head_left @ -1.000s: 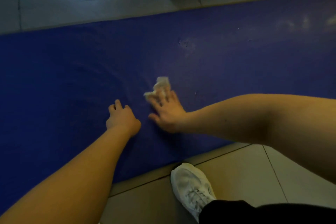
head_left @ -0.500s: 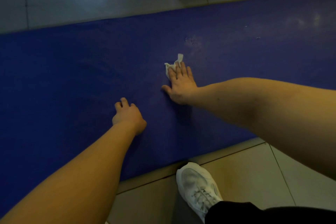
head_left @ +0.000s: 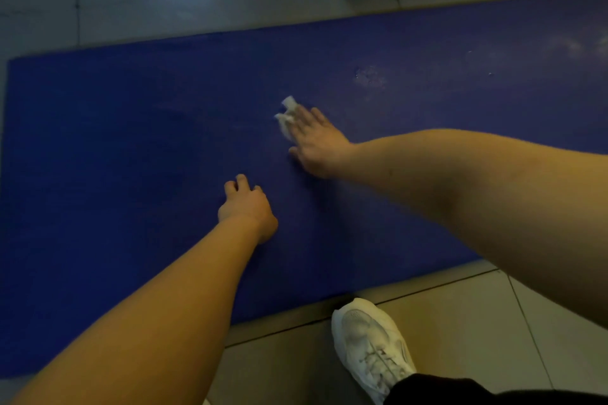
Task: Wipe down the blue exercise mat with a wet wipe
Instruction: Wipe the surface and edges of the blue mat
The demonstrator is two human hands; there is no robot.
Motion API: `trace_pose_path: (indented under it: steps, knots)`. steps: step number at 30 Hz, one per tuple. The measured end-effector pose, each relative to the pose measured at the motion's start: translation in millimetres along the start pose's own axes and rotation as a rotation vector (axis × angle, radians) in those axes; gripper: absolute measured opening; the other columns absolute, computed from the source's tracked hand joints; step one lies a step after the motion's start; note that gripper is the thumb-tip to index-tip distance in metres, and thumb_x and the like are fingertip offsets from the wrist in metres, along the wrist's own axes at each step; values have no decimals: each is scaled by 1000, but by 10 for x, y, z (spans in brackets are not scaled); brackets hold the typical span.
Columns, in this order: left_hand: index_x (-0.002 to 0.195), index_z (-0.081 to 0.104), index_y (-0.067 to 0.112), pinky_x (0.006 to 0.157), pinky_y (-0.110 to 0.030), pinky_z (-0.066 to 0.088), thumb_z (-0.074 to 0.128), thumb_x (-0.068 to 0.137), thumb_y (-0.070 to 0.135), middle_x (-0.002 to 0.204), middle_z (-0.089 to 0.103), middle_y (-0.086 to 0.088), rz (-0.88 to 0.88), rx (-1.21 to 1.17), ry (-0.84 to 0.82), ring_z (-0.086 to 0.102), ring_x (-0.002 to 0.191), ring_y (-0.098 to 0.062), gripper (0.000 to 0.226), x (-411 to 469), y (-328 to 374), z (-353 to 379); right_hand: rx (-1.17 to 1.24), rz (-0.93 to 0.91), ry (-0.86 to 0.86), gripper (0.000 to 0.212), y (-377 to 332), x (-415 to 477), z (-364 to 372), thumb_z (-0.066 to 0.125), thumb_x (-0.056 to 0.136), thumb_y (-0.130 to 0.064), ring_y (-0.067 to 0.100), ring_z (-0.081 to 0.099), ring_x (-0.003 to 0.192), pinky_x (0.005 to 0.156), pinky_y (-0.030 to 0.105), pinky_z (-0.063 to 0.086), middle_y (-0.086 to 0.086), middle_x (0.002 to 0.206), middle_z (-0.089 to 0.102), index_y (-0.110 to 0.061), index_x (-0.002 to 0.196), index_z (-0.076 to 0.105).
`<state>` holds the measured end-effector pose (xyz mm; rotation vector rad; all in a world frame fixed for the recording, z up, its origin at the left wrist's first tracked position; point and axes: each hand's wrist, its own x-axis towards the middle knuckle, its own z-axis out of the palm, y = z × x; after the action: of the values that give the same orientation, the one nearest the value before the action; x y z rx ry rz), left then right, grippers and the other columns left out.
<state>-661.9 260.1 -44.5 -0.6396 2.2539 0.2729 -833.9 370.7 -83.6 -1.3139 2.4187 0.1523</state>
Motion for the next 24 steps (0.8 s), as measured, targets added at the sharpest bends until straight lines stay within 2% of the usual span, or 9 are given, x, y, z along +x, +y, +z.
trace_pose_path:
  steps: [2,5,10,14,15,17,20,22,24]
  knots:
    - [157,21,14,102,-47,45,54,98,29,166,-10,-7,0,-6,-4,-1,150,-35,69,-9,3,-5,47,93,-84,71,75,131,-106,29,107,-42,22,-14,155,126,41,-7,8,170,-7,-11,161,-5]
    - [157,23,14,101,-47,45,53,99,29,166,-9,-7,-1,1,-8,-1,150,-35,67,-21,-3,-22,168,102,-99,73,-126,159,-61,30,107,-40,23,-13,155,126,42,-5,9,169,-9,-13,160,-11]
    - [157,23,14,105,-47,43,52,100,24,166,-10,-7,17,4,-18,-2,151,-35,65,-10,-38,-21,162,-229,-68,73,-574,-221,277,34,107,-35,22,-17,154,125,40,-9,8,168,-13,-20,160,-14]
    - [159,19,18,107,-47,44,52,100,21,166,-12,-4,27,-8,-20,-3,151,-34,68,10,-68,-10,8,-383,-69,69,-457,-339,362,31,108,-37,20,-13,155,126,40,-8,6,169,-9,-19,162,-7]
    - [159,18,17,106,-47,44,49,101,20,166,-13,-5,22,-13,-28,-6,151,-34,67,2,-65,-19,7,-363,-50,70,-375,-276,318,33,107,-37,20,-10,155,126,41,-8,5,169,-8,-22,161,-8]
    - [160,15,17,105,-47,44,45,102,16,166,-16,-6,18,-19,-41,-9,152,-35,66,-20,-57,-33,81,-156,12,75,-169,-112,221,39,105,-36,21,-8,156,126,43,-5,4,170,-10,-27,161,-10]
    - [160,13,18,104,-48,43,44,102,18,166,-18,-6,12,-37,-46,-10,152,-34,66,-24,-51,-31,51,127,-76,74,36,79,75,29,107,-45,22,-16,155,126,44,-7,8,169,-13,-13,160,-11]
    - [161,11,19,105,-48,42,44,102,19,166,-19,-5,11,-44,-43,-10,152,-33,67,-32,-57,-21,75,130,-98,76,-33,63,79,27,107,-46,22,-18,154,126,43,-7,8,168,-16,-10,159,-13]
    - [161,10,20,103,-47,42,43,103,18,166,-19,-4,15,-65,-25,-10,153,-32,67,-38,-73,13,170,65,-77,77,-244,-104,148,31,107,-42,23,-17,154,126,43,-6,8,168,-16,-14,158,-19]
